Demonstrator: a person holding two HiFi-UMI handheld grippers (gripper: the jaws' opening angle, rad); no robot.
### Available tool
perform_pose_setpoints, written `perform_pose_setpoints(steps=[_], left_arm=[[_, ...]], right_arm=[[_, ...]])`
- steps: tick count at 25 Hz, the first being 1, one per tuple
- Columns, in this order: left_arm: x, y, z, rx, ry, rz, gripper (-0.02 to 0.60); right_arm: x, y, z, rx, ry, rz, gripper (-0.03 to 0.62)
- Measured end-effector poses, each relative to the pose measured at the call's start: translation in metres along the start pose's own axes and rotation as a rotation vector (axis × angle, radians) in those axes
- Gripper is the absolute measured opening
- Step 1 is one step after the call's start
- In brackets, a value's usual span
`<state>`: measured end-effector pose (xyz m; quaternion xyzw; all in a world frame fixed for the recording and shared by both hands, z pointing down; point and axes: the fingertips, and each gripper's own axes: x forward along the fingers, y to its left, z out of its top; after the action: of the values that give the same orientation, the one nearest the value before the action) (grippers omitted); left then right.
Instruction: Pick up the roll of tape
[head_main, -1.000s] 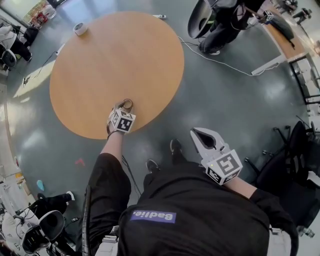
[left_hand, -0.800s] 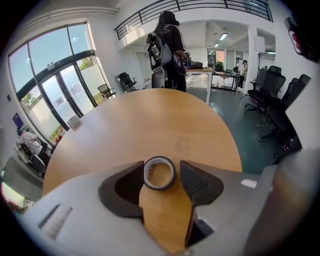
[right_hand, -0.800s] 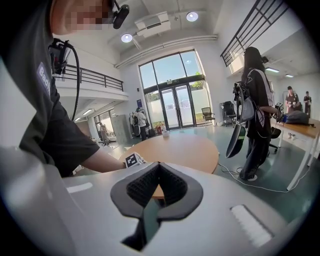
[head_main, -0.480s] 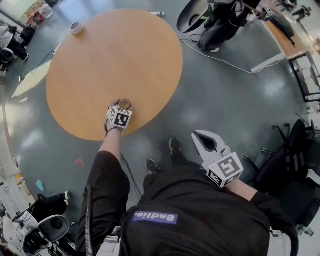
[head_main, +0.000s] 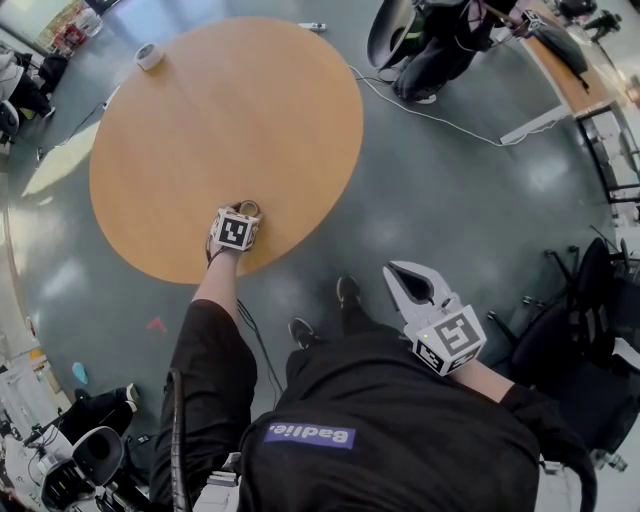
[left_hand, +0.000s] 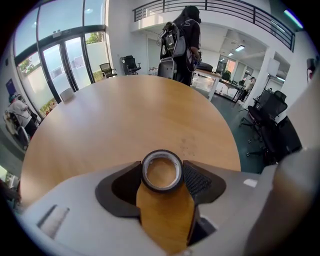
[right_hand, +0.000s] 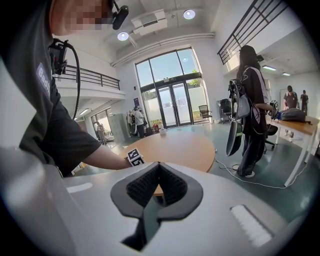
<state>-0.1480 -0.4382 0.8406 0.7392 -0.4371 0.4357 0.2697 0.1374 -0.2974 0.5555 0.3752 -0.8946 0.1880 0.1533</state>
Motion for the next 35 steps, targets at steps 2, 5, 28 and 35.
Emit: perform_pose_setpoints(steps=[2,5,28,35], left_arm=[[0.000,0.002,0.002,0.004,-0.008,0.020,0.285],[-0.006,0.011,0.005,0.001,-0.031,0.048,0.284],[-0.135,-0.039,0.033,0.030,-0.316,0.037,0.278],[-0.207,-0.075,0.052,0.067,-0.479,0.041,0.278]], right_arm=[[0.000,0.000,0.001,-0.003,-0.002,0.003,0.005],[0.003,0.004,0.005,-0.006,-0.009,0.009,0.005],[0.015,0.075,0.039,-0.062,-0.135,0.167,0.005],[0.023,0.107,0.046,-0.086,-0.155,0.220,0.005]])
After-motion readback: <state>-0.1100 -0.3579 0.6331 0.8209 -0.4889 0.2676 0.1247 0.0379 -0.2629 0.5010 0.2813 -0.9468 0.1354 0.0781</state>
